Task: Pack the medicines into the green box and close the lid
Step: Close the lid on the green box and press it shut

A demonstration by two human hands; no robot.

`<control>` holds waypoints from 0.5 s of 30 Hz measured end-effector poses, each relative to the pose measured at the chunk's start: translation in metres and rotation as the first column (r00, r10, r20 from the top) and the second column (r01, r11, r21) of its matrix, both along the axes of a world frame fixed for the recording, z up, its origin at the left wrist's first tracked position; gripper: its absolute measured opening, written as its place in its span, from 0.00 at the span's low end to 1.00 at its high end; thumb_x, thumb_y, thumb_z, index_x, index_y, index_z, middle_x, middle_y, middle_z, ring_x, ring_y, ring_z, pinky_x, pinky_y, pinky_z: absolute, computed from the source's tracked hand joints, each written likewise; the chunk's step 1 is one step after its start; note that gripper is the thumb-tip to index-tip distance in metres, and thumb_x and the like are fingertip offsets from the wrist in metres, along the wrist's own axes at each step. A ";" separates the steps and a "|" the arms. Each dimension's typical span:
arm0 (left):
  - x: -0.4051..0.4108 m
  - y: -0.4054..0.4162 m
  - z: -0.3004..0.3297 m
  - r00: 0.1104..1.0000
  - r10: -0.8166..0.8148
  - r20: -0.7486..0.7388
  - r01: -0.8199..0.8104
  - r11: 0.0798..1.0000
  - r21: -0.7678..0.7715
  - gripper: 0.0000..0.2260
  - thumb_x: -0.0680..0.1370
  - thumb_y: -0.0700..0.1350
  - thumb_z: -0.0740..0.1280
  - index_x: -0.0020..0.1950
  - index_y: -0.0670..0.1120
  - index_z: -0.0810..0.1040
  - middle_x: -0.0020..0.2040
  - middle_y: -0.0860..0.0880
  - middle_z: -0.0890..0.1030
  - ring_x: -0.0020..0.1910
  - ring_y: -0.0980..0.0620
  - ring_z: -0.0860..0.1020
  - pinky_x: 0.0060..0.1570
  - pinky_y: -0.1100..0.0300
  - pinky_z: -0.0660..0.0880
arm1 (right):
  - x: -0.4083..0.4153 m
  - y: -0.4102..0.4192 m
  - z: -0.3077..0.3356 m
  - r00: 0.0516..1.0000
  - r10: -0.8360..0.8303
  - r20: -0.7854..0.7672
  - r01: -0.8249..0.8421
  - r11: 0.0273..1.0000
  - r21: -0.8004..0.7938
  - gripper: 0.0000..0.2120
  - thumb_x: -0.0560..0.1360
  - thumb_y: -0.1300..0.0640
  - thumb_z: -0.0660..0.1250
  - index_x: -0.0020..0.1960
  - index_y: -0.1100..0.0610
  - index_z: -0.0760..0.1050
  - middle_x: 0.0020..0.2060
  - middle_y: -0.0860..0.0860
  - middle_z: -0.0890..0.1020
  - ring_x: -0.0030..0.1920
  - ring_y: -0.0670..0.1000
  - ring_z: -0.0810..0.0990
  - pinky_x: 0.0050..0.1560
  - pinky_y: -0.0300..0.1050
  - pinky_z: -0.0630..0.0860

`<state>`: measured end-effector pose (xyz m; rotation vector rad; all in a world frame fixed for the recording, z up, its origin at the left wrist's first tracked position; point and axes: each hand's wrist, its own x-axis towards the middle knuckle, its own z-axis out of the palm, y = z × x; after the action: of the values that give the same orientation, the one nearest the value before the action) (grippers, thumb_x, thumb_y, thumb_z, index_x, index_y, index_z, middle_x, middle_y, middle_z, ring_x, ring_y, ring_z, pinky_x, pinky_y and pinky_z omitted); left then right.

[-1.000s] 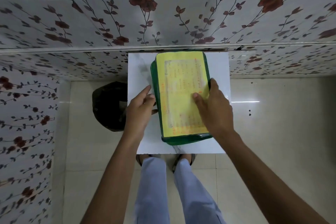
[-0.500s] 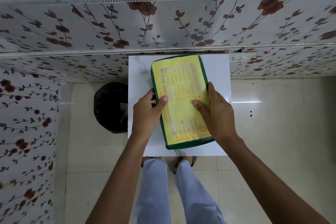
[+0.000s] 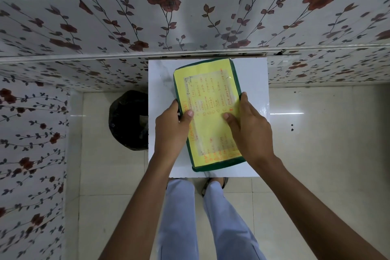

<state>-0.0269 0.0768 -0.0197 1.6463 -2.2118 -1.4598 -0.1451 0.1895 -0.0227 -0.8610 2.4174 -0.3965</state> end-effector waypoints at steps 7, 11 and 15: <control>-0.002 -0.008 -0.010 0.999 -0.015 0.033 0.015 1.000 0.013 0.11 0.77 0.46 0.63 0.58 0.46 0.76 0.53 0.41 0.79 0.47 0.45 0.77 0.44 0.55 0.75 | -0.001 -0.006 0.002 1.000 -0.013 -0.022 0.014 0.998 0.062 0.29 0.78 0.47 0.56 0.74 0.55 0.50 0.66 0.52 0.74 0.52 0.57 0.80 0.47 0.51 0.78; 0.000 -0.012 -0.011 0.999 -0.027 0.017 0.026 0.999 0.041 0.10 0.76 0.47 0.64 0.57 0.48 0.76 0.53 0.40 0.79 0.49 0.43 0.78 0.49 0.47 0.78 | -0.002 -0.005 -0.005 0.995 -0.085 0.048 0.083 0.996 0.032 0.29 0.78 0.49 0.59 0.74 0.55 0.52 0.65 0.55 0.72 0.59 0.57 0.76 0.53 0.52 0.76; 0.004 -0.002 -0.008 0.995 -0.094 -0.018 0.095 0.993 0.074 0.12 0.76 0.47 0.64 0.59 0.49 0.76 0.54 0.41 0.77 0.49 0.43 0.78 0.51 0.46 0.78 | 0.007 0.017 -0.006 0.987 -0.142 0.076 0.140 0.990 0.026 0.30 0.76 0.48 0.60 0.74 0.54 0.54 0.63 0.55 0.72 0.60 0.56 0.74 0.53 0.49 0.74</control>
<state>-0.0228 0.0746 -0.0275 1.5655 -2.2845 -1.5907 -0.1377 0.2068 -0.0287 -0.6551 2.4131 -0.4491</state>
